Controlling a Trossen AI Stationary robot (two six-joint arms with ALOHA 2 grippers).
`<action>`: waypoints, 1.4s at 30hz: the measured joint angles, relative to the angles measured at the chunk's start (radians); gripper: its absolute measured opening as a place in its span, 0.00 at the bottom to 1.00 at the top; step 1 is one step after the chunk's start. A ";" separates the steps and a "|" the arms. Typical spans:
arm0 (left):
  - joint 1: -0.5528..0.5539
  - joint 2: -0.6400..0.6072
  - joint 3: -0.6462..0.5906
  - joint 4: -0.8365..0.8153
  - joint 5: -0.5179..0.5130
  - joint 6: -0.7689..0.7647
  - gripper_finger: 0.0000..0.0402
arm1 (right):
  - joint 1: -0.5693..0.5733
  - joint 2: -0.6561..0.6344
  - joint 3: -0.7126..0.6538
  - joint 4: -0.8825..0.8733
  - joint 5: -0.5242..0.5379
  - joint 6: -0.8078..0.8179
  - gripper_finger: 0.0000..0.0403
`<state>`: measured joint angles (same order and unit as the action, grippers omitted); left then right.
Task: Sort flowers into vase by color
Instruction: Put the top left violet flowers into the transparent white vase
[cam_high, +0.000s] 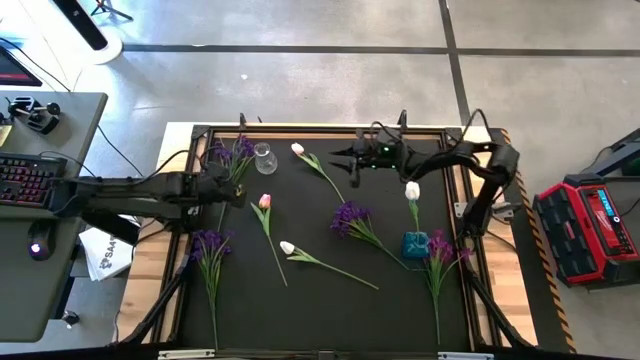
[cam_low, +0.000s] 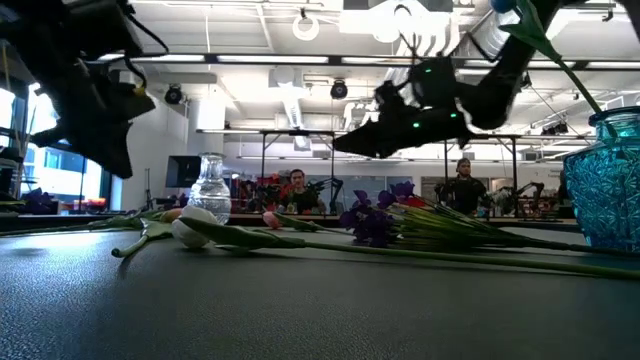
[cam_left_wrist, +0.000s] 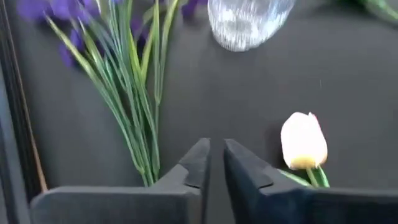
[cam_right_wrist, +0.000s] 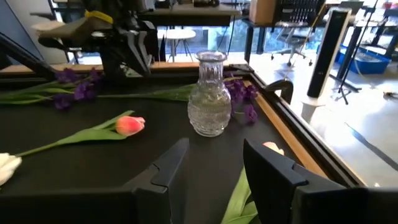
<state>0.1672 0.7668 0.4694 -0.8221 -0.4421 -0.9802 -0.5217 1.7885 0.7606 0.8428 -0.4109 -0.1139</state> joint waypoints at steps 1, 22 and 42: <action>0.013 0.009 0.001 0.001 0.029 -0.008 0.14 | 0.001 0.011 0.018 -0.022 0.000 -0.001 0.33; 0.108 0.353 -0.041 0.102 -0.098 -0.155 0.53 | 0.092 0.038 0.095 -0.168 -0.065 -0.070 0.33; 0.121 0.453 -0.064 0.131 -0.051 -0.212 0.03 | 0.255 0.038 0.095 -0.230 -0.079 -0.123 0.33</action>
<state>0.2880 1.2197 0.4055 -0.6913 -0.4932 -1.1919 -0.2671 1.8263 0.8558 0.6128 -0.4896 -0.2367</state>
